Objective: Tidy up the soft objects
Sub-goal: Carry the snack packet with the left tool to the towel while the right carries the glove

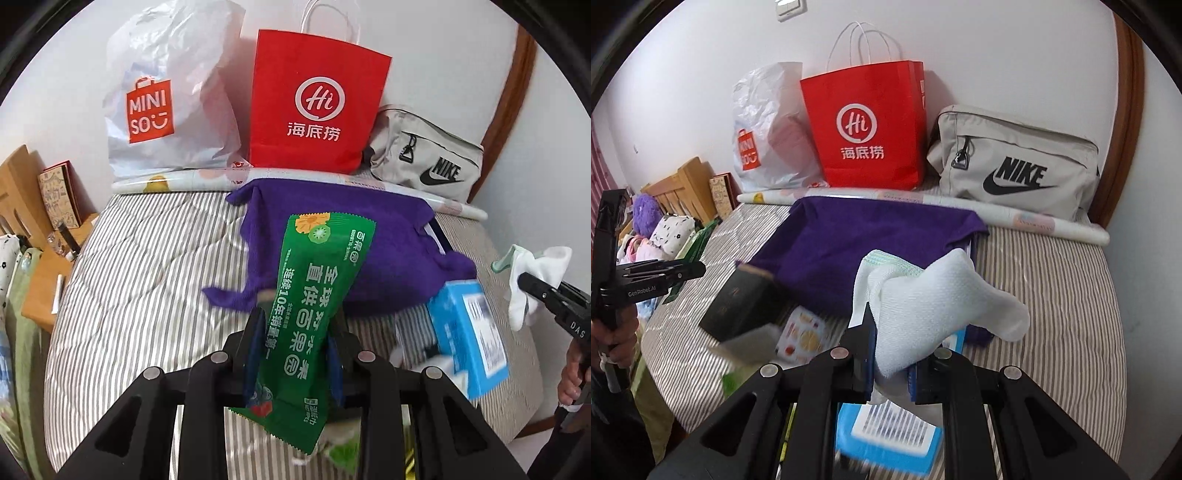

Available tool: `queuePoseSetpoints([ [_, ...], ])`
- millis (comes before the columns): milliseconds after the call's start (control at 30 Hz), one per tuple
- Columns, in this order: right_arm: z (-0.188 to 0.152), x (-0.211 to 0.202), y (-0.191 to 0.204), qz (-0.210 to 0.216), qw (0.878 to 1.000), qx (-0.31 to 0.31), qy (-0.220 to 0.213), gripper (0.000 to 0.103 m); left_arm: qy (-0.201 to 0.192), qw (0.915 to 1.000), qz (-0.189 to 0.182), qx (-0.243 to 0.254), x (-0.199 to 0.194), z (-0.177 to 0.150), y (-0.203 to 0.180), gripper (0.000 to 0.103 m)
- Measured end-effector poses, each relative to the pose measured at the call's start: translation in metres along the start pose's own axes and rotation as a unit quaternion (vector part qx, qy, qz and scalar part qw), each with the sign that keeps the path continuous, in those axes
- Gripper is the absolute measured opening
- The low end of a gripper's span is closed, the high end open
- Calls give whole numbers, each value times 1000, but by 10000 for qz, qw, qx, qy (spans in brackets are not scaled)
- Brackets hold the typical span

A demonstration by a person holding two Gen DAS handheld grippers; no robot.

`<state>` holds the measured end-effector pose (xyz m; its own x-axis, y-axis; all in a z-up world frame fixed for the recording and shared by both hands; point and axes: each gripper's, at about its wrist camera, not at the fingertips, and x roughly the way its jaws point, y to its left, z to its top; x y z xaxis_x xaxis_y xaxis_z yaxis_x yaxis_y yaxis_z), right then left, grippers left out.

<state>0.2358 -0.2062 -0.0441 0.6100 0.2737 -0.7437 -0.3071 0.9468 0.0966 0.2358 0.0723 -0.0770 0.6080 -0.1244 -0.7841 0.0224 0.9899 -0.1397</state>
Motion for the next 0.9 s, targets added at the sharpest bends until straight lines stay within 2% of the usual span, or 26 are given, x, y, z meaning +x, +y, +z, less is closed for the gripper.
queuePoseSetpoints([
  [167, 26, 30, -10, 8, 10000, -21, 70, 13, 72, 9999, -117, 71, 28, 31, -4, 29],
  [367, 51, 77, -17, 83, 9993, -138, 336, 13, 398, 9991, -143, 23, 74, 61, -2, 29],
  [567, 59, 126, -19, 128, 9961, -252, 836, 13, 696, 9975, -84, -6, 119, 84, 5, 29],
  [900, 65, 178, -21, 64, 9901, -430, 1338, 14, 1168, 9931, -120, 19, 172, 100, 6, 29],
])
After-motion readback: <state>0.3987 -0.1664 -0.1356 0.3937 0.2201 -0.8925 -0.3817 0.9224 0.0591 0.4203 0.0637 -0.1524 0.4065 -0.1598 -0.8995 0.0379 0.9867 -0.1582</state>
